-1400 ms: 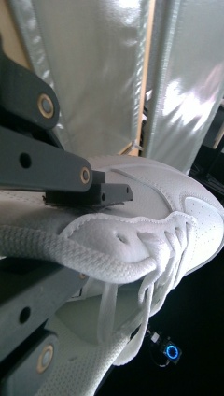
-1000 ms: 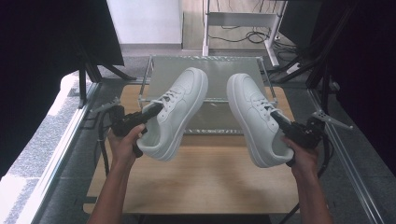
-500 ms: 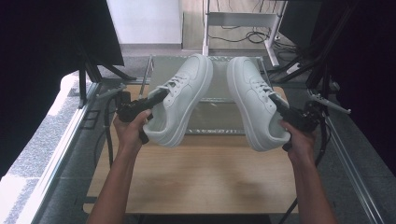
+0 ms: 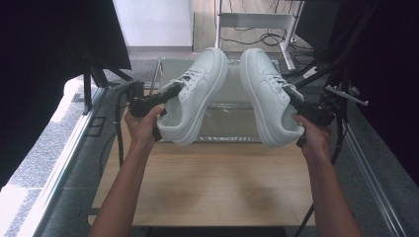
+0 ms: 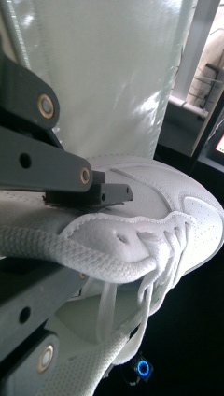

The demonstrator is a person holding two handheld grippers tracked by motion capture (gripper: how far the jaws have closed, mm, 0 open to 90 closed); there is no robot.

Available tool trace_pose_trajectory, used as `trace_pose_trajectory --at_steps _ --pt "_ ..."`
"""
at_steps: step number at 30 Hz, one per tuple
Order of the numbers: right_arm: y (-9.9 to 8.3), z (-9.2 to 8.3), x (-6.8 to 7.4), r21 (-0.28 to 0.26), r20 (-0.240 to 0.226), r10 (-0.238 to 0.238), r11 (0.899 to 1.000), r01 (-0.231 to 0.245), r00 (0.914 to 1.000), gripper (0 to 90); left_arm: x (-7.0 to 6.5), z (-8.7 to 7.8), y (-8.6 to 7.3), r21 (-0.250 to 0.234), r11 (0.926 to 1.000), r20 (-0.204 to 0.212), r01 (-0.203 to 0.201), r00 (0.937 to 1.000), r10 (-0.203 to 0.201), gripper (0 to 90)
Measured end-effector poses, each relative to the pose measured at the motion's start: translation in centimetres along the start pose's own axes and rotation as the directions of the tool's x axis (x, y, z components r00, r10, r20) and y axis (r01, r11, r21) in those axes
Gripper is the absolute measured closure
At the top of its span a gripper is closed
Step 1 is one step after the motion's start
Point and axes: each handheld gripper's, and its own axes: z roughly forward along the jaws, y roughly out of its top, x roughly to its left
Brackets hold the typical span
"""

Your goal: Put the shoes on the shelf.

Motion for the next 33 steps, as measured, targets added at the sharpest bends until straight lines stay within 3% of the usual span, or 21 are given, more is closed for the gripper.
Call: trace_pose_trajectory --at_steps 14,25,30,33 --pt "2.1 1.7 -0.2 0.008 0.07 0.005 1.0 -0.006 0.9975 85.0 -0.2 2.6 1.9 -0.001 0.9999 -0.016 0.015 0.9997 -0.015 81.8" --pt "4.3 3.8 -0.3 0.028 0.127 0.004 1.0 -0.008 0.9919 84.9 0.7 4.5 4.0 -0.019 0.9985 -0.077 0.052 0.9956 -0.053 81.7" --pt "5.2 5.2 0.0 0.055 0.151 -0.005 0.998 -0.004 0.9885 84.9 0.9 5.5 4.6 -0.014 0.9987 -0.113 0.049 0.9923 -0.051 81.7" --pt "5.6 5.9 0.2 0.068 0.165 -0.001 0.998 -0.011 0.9863 84.8 1.3 6.0 4.8 -0.015 0.9973 -0.125 0.072 0.9895 -0.073 81.7"
